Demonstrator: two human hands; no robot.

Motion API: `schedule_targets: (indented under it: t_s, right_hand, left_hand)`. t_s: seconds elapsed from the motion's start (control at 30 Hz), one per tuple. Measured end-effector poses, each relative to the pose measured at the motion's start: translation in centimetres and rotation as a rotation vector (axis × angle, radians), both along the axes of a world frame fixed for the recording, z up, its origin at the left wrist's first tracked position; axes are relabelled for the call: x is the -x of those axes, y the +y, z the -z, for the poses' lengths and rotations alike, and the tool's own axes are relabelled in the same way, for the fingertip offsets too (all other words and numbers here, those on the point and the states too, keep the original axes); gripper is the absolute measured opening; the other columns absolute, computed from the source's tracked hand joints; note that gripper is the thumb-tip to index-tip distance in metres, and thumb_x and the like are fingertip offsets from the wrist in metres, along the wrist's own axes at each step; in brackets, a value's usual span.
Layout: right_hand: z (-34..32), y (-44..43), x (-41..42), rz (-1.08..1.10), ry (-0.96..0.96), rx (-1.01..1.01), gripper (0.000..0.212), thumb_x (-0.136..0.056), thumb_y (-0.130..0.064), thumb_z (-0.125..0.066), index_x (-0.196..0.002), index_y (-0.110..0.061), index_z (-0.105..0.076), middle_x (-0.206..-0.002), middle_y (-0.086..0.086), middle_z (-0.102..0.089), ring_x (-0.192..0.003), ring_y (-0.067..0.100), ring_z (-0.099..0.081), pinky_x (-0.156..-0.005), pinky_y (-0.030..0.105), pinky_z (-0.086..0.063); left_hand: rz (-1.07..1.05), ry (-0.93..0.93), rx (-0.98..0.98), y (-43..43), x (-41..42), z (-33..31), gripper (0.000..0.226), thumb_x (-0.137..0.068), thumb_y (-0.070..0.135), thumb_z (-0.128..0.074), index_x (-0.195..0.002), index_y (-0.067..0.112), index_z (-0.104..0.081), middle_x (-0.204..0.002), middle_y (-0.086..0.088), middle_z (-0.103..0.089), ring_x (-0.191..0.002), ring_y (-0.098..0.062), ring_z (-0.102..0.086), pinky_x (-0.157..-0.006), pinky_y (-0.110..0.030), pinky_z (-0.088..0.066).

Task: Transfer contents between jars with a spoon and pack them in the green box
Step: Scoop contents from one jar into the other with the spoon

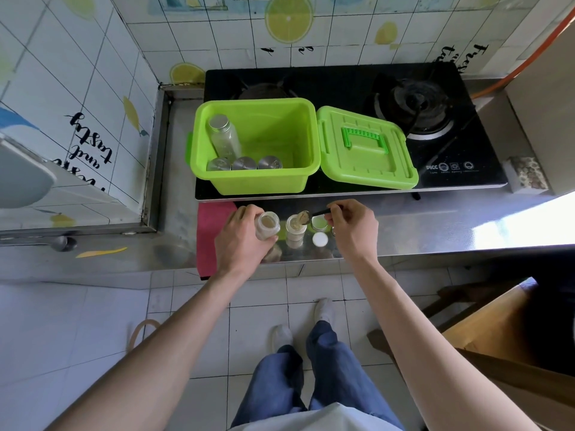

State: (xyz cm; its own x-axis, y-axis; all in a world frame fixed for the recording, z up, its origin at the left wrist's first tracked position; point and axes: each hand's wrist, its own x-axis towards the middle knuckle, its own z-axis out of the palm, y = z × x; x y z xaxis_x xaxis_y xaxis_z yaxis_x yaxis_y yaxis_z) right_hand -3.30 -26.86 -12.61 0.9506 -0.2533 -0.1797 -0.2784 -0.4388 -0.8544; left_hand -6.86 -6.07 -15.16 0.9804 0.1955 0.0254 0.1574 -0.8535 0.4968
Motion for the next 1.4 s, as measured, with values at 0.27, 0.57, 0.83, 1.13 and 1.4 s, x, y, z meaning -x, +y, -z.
schedule_targets:
  t_s: [0.27,0.57,0.83,1.13,1.4]
  right_hand:
    - [0.0,1.3,-0.5,-0.210,-0.152,0.326,0.016,-0.097,-0.023,-0.059,-0.088,-0.022,-0.073,-0.081,-0.006,-0.073,-0.072,0.019,-0.066,-0.060,0.034,-0.054]
    - [-0.4,1.9,-0.4,-0.456,-0.287,0.591,0.012,-0.094,-0.020,-0.062,-0.091,-0.021,-0.074,-0.086,-0.004,-0.071,-0.076,0.021,-0.063,-0.056,0.034,-0.052]
    - [-0.6,2.0,-0.4,-0.484,-0.290,0.600,0.011,-0.094,-0.022,-0.064,-0.092,-0.023,-0.075,-0.085,-0.005,-0.067,-0.079,0.020,-0.062,-0.055,0.032,-0.049]
    - [-0.7,1.8,0.0,-0.418,-0.291,0.536,0.012,-0.096,-0.025,-0.064,-0.092,-0.023,-0.076,-0.081,-0.007,-0.066,-0.074,0.018,-0.061,-0.054,0.032,-0.050]
    - [-0.6,1.7,0.4,-0.394,-0.259,0.502,0.015,-0.097,-0.031,-0.061,-0.096,-0.027,-0.075,-0.088,-0.009,-0.067,-0.075,0.016,-0.066,-0.057,0.034,-0.053]
  left_hand:
    - [-0.006,0.000,-0.003,0.5,-0.2,0.3,0.048,-0.072,0.038,-0.091,-0.107,0.028,-0.060,-0.102,0.012,-0.065,-0.096,-0.016,-0.061,-0.064,-0.033,-0.048]
    - [0.000,-0.001,-0.007,0.6,-0.5,0.4,0.049,-0.073,0.041,-0.091,-0.108,0.028,-0.059,-0.104,0.011,-0.065,-0.097,-0.017,-0.061,-0.065,-0.034,-0.049]
    - [-0.001,-0.008,-0.003,0.9,-0.7,0.5,0.049,-0.072,0.041,-0.091,-0.107,0.028,-0.060,-0.104,0.012,-0.066,-0.096,-0.016,-0.063,-0.065,-0.035,-0.052]
    - [0.012,0.000,-0.009,0.9,-0.6,0.5,0.049,-0.073,0.041,-0.091,-0.107,0.026,-0.060,-0.104,0.011,-0.066,-0.093,-0.015,-0.062,-0.062,-0.029,-0.043]
    - [0.026,0.011,-0.005,0.7,-0.6,0.6,0.047,-0.073,0.041,-0.090,-0.106,0.027,-0.060,-0.101,0.012,-0.064,-0.092,-0.017,-0.062,-0.062,-0.031,-0.044]
